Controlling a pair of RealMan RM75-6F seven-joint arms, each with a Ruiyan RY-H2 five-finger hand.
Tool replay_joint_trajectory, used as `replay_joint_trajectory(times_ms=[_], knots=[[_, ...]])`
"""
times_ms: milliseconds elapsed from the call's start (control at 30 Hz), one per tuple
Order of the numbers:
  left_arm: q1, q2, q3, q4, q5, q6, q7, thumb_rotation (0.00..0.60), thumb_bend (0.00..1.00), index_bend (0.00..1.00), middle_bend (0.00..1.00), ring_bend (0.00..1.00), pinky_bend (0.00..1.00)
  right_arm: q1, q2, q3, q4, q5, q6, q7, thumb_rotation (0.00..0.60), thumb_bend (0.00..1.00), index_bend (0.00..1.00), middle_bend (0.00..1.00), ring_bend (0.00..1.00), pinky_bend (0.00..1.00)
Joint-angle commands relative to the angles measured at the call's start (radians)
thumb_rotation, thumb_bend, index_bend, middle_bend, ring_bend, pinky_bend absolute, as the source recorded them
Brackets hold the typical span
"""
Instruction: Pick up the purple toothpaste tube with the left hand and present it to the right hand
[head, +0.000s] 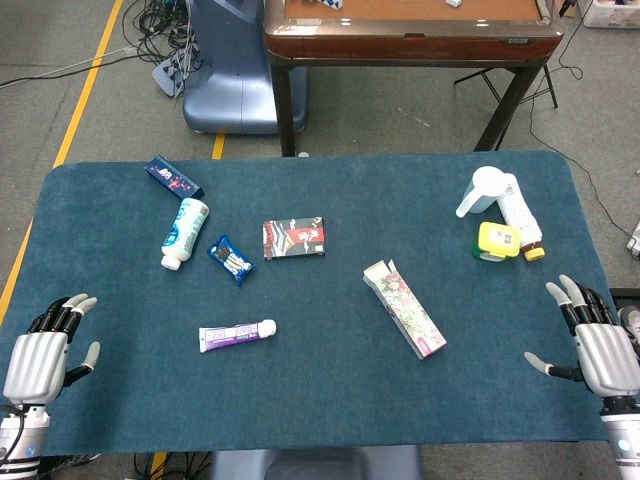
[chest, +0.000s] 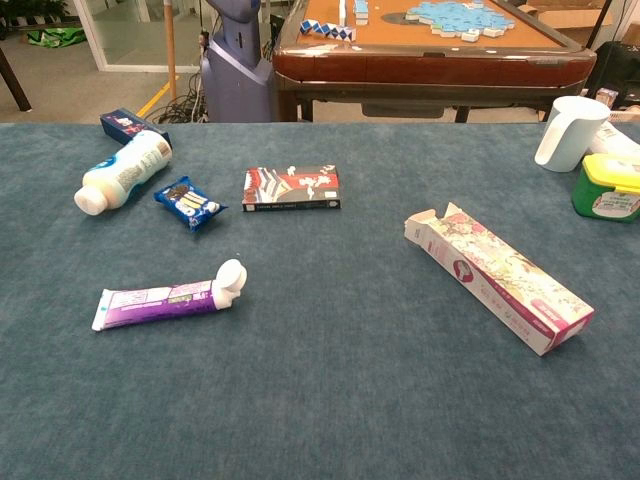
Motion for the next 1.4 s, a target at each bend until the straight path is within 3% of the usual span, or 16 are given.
replay_joint_trajectory(times_ms=[33, 400, 633, 900, 1400], knots=[[0.0, 0.0, 0.0, 0.0, 0.0, -0.001, -0.001, 0.6, 0.35, 0.19, 0.17, 0.12, 0.23, -0.001, -0.001, 0.001, 0.001, -0.002, 0.002, 0.003, 0.46, 0.14, 0.0, 0.02, 0.0, 0.0], [-0.046, 0.02, 0.001, -0.012, 0.04, -0.06, -0.045, 0.6, 0.35, 0.19, 0.18, 0.12, 0.23, -0.002, 0.028, 0.053, -0.02, -0.028, 0.087, -0.004, 0.464, 0.14, 0.0, 0.02, 0.0, 0.0], [-0.103, -0.01, 0.002, -0.022, 0.085, -0.115, -0.045, 0.6, 0.28, 0.19, 0.21, 0.13, 0.23, 0.006, 0.056, 0.082, -0.06, -0.024, 0.107, -0.047, 0.464, 0.14, 0.0, 0.02, 0.0, 0.0], [-0.188, -0.104, 0.025, -0.018, 0.108, -0.245, 0.003, 0.6, 0.25, 0.19, 0.22, 0.14, 0.23, 0.005, 0.065, 0.076, -0.069, -0.019, 0.093, -0.045, 0.463, 0.14, 0.0, 0.02, 0.0, 0.0], [-0.279, -0.358, 0.021, 0.185, 0.064, -0.355, 0.067, 0.6, 0.24, 0.18, 0.23, 0.15, 0.23, -0.041, 0.078, 0.061, -0.062, -0.001, 0.128, -0.014, 0.463, 0.14, 0.0, 0.02, 0.0, 0.0]])
